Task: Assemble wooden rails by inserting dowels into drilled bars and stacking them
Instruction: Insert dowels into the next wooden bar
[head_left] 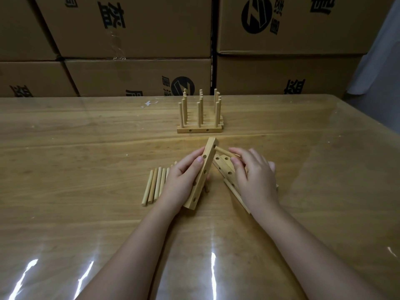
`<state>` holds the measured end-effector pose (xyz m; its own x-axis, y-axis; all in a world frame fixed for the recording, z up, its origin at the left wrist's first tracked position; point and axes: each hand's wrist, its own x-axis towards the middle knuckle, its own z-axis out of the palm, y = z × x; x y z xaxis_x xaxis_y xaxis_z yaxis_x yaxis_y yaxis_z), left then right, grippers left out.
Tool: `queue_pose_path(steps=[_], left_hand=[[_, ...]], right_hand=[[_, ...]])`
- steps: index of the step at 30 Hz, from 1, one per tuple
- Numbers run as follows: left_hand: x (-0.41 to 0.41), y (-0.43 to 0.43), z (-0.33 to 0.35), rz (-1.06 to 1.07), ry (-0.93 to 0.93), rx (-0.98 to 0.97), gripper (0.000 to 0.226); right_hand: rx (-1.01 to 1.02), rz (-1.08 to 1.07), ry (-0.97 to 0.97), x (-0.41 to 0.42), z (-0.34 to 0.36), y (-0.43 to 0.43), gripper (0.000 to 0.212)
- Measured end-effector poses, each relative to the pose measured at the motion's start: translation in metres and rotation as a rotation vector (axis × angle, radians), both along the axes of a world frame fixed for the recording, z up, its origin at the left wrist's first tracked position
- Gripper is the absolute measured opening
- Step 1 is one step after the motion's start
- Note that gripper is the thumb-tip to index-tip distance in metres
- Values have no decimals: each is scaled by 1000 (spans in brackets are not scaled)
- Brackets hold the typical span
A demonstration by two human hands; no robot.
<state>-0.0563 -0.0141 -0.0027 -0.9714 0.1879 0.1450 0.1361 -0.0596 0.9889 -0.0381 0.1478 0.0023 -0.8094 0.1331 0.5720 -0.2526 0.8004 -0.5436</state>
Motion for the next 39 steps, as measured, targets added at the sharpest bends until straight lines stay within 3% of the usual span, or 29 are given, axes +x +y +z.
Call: queue_pose_path(steps=[11, 23, 39], left_hand=[[4, 2, 4, 22, 10, -61, 27], [2, 0, 1, 15, 11, -119, 30], [3, 1, -2, 56, 109, -342, 35]], right_hand=[[36, -84, 83, 0, 0, 0, 14], [44, -71, 51, -1, 1, 5, 14], [54, -71, 39, 3, 2, 5, 17]])
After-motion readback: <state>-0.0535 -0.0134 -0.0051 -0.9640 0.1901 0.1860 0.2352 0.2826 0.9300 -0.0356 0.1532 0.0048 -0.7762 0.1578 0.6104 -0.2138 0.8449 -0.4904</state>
